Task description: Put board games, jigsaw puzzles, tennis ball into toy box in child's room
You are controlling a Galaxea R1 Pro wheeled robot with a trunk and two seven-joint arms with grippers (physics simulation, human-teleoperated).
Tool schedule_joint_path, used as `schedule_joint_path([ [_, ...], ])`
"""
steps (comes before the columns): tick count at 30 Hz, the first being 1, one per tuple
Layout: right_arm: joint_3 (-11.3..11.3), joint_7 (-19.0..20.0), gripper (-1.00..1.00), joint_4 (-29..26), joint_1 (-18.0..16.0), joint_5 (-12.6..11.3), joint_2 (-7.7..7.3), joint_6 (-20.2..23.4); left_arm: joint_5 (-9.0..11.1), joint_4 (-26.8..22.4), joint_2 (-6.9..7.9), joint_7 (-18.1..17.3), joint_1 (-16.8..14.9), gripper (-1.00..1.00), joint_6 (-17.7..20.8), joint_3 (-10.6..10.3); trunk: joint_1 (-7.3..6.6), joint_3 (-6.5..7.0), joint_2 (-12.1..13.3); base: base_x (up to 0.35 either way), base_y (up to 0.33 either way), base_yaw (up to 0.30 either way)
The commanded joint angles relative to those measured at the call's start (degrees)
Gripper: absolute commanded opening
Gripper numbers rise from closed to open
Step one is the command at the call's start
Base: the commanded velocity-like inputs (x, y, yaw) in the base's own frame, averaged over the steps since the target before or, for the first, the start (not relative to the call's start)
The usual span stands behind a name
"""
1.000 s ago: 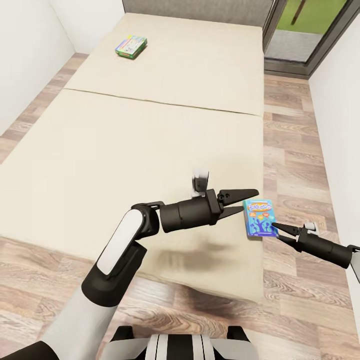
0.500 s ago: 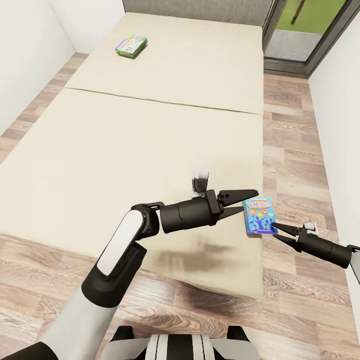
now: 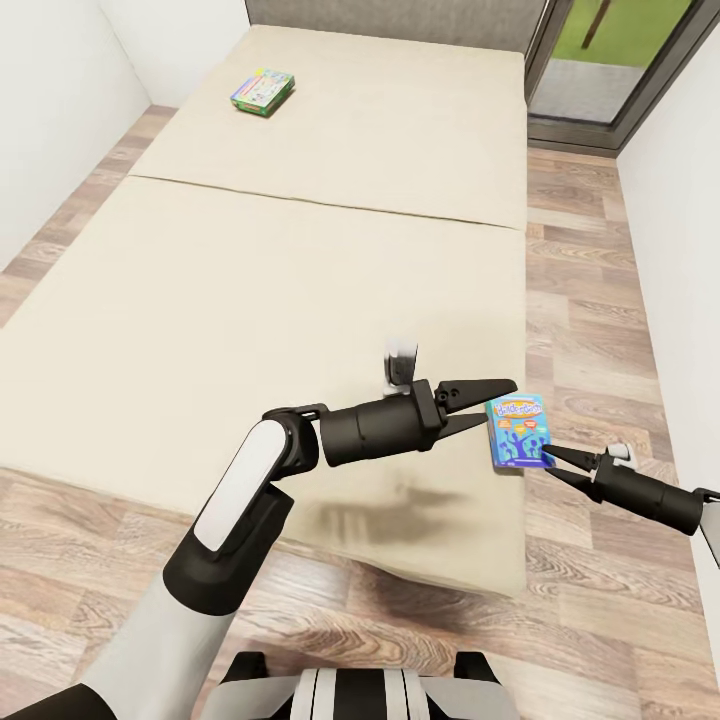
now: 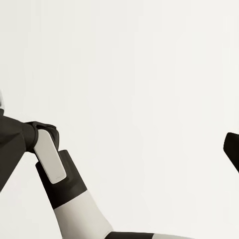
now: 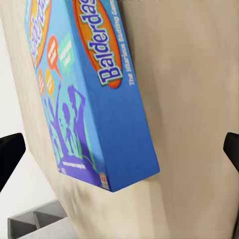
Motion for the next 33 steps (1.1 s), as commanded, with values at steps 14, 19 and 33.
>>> schedule_joint_path([
  [14,0.0,0.3,1.0,-0.2,0.0,0.2,0.0,0.2,0.6,0.0,-0.08,0.6,0.0,1.0,0.1,0.0,0.0,-0.03,0.0,0.0,0.0,0.0],
  [19,0.0,0.3,1.0,-0.2,-0.1,0.2,0.0,0.2,0.6,0.0,-0.09,0.6,0.0,1.0,0.1,0.0,0.0,-0.03,0.0,0.0,0.0,0.0],
  [33,-0.2,0.3,1.0,-0.2,-0.1,0.2,-0.07,0.2,0.6,0.0,-0.11,0.6,0.0,1.0,0.1,0.0,0.0,-0.03,0.0,0.0,0.0,0.088],
])
